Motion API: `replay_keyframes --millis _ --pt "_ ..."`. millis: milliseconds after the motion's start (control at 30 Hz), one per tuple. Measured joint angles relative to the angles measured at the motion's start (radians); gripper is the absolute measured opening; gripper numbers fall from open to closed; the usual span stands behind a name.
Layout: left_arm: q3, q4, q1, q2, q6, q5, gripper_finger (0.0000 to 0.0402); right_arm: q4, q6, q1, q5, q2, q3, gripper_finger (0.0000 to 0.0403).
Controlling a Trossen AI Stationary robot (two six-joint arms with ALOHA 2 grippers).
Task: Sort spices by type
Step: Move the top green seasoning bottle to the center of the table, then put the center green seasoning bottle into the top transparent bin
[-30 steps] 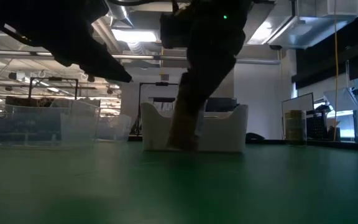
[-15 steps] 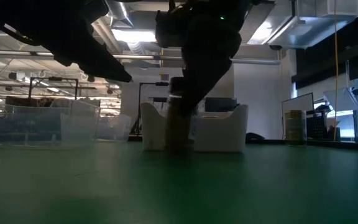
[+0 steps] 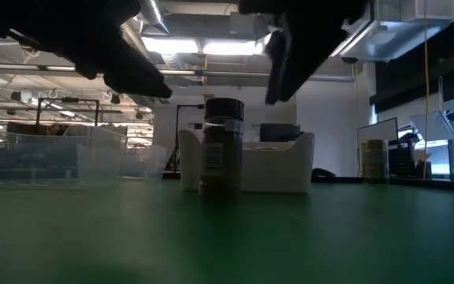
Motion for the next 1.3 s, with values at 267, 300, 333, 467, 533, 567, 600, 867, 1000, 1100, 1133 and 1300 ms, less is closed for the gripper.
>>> replay_keyframes --millis 267,300,333,467,533,567,600,867,1000,1100,1133,1300 --pt "0.029 0.046 0.055 0.009 0.011 0.092 0.0269 0.058 0.135 0.083 0.108 -0.139 -0.206 0.0352" --pt "0.047 0.047 0.061 0.02 0.022 0.102 0.0269 0.086 0.159 0.094 0.119 -0.163 -0.246 0.0351" --pt "0.067 0.048 0.065 0.036 0.034 0.116 0.0269 0.123 0.182 0.106 0.133 -0.19 -0.286 0.0349" --pt "0.176 0.016 0.076 0.145 0.101 0.175 0.0269 0.286 0.278 0.157 0.194 -0.292 -0.442 0.0347" --pt "0.24 -0.037 0.086 0.201 0.116 0.187 0.0269 0.36 0.326 0.181 0.223 -0.326 -0.506 0.0347" --pt "0.271 -0.078 0.09 0.224 0.119 0.187 0.0269 0.391 0.347 0.192 0.24 -0.335 -0.535 0.0347" --pt "0.3 -0.12 0.096 0.244 0.119 0.186 0.0269 0.421 0.368 0.202 0.26 -0.343 -0.561 0.0347" --pt "0.383 -0.233 0.131 0.324 0.092 0.186 0.0269 0.615 0.443 0.238 0.352 -0.347 -0.688 0.0347" --pt "0.383 -0.238 0.137 0.336 0.079 0.236 0.0269 0.664 0.437 0.238 0.375 -0.347 -0.707 0.0347" --pt "0.383 -0.236 0.134 0.347 0.084 0.244 0.0258 0.665 0.435 0.238 0.42 -0.347 -0.713 0.0347" --pt "0.382 -0.236 0.134 0.351 0.084 0.245 0.025 0.667 0.436 0.238 0.436 -0.347 -0.715 0.0347" --pt "0.382 -0.229 0.135 0.354 0.109 0.244 0.0192 0.673 0.435 0.238 0.484 -0.347 -0.716 0.0347"
